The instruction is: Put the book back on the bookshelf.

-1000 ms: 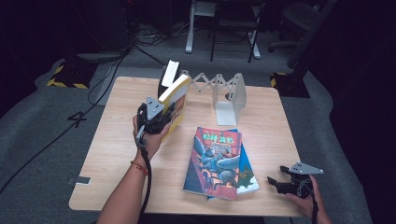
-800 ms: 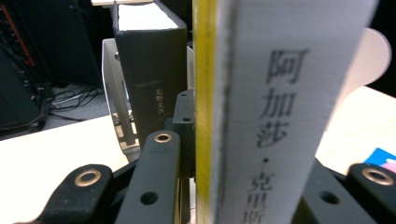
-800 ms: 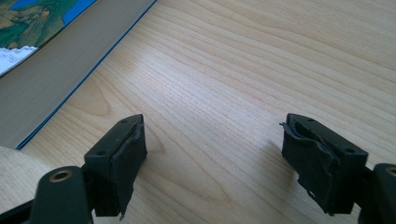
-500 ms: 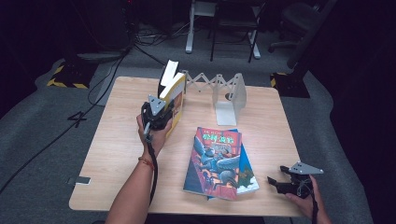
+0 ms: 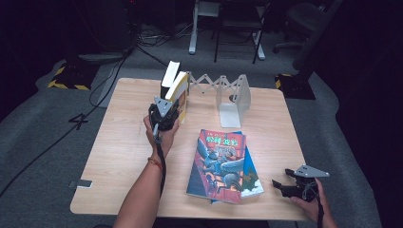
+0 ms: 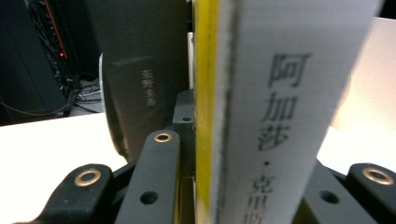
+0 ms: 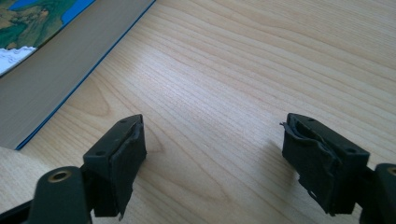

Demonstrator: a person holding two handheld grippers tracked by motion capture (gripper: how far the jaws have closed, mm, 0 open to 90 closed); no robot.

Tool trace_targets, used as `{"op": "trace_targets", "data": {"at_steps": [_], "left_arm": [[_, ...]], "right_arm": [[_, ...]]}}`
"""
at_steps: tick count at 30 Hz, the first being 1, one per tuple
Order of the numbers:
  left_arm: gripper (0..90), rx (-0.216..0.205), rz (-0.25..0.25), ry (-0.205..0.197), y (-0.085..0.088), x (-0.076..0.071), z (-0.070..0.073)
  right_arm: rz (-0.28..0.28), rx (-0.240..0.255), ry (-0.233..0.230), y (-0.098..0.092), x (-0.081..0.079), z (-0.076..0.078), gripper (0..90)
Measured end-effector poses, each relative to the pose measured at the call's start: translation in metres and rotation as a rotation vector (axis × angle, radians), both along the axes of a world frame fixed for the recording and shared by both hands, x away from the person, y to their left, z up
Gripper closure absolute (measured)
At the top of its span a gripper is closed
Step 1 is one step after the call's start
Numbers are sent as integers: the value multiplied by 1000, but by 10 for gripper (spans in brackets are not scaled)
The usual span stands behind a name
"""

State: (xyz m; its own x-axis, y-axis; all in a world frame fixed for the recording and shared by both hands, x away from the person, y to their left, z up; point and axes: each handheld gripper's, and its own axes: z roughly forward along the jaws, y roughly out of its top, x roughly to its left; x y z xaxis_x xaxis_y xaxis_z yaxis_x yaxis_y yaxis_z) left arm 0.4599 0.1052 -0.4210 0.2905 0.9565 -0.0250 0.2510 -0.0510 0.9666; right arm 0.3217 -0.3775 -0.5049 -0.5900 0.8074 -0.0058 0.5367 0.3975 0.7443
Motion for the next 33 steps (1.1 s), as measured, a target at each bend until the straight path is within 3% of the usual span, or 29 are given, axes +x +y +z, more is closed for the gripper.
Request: {"op": "trace_targets", "data": {"at_steps": [11,16,22,27,33], "left_arm": [[730,7,9,2,-5,0,-7],[642,16,-2,7,-7,-1,-6],[548,31,10,34,-8,-4,-11],[513,15,26,86,1,-7,-25],[488,-3,2,109,10,-9,-39]], "right_arm": [[3,-1,1,0,0,0,216],[2,0,1,0,0,0,216],[3,0,1,0,0,0,216],[3,0,0,0,0,0,216],[3,0,1,0,0,0,216]]}}
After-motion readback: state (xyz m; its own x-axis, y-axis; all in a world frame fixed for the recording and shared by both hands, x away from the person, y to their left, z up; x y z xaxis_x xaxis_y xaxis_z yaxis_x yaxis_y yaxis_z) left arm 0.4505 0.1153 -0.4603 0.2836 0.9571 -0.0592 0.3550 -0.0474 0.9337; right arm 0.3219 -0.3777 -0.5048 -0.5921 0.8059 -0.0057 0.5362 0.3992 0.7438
